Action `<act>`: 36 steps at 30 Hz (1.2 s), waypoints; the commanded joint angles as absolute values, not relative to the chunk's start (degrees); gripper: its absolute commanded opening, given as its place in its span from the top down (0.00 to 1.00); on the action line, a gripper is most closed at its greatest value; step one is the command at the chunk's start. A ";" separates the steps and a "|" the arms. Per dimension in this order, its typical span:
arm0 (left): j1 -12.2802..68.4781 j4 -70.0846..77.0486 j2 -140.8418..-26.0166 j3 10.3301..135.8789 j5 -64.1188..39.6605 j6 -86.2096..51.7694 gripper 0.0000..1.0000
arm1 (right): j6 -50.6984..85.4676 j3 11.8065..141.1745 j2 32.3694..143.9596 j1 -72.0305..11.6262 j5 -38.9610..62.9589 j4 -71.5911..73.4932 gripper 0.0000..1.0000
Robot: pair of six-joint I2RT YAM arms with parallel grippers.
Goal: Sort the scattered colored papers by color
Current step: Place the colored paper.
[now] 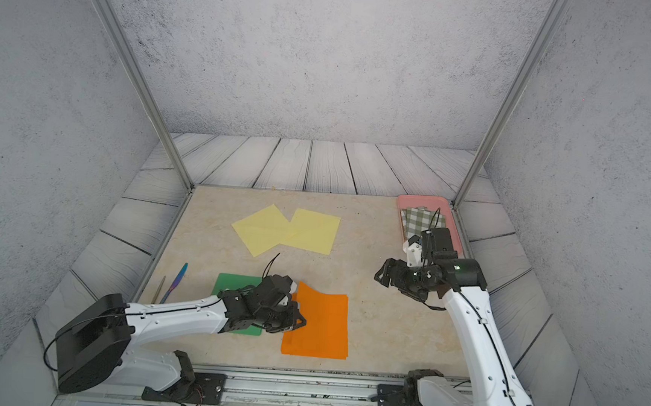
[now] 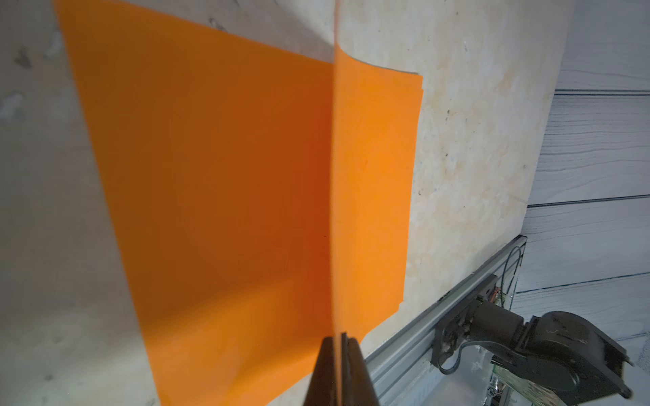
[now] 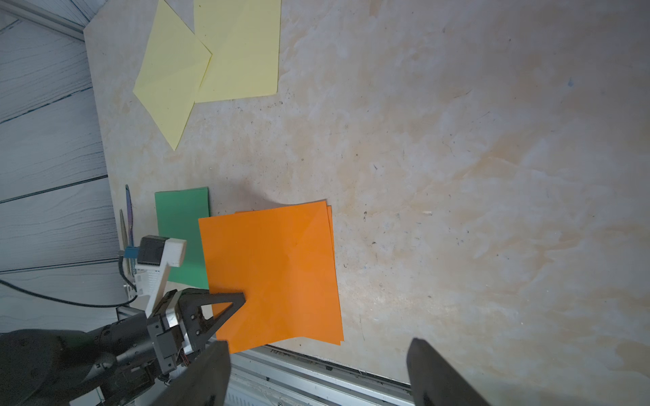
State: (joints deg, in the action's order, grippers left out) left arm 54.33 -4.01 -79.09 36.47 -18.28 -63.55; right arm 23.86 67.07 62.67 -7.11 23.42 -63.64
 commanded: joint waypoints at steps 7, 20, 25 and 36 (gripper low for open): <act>52.00 -3.39 -84.26 36.47 -21.56 -60.32 1.00 | 22.53 66.62 64.14 -7.15 22.58 -63.91 0.17; 49.65 -6.99 -84.73 37.35 -21.11 -58.62 0.97 | 22.04 66.88 65.95 -7.13 22.85 -63.02 0.17; 49.66 -8.56 -83.74 37.18 -19.92 -58.60 0.80 | 21.96 66.54 66.18 -7.13 22.76 -62.87 0.17; 49.32 -17.08 -79.39 38.64 -16.05 -57.02 0.69 | 21.89 66.18 66.77 -7.14 23.59 -62.23 0.17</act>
State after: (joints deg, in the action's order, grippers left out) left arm 49.89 -12.47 -81.65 37.06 -18.52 -58.22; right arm 22.59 66.85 65.91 -7.11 23.44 -62.48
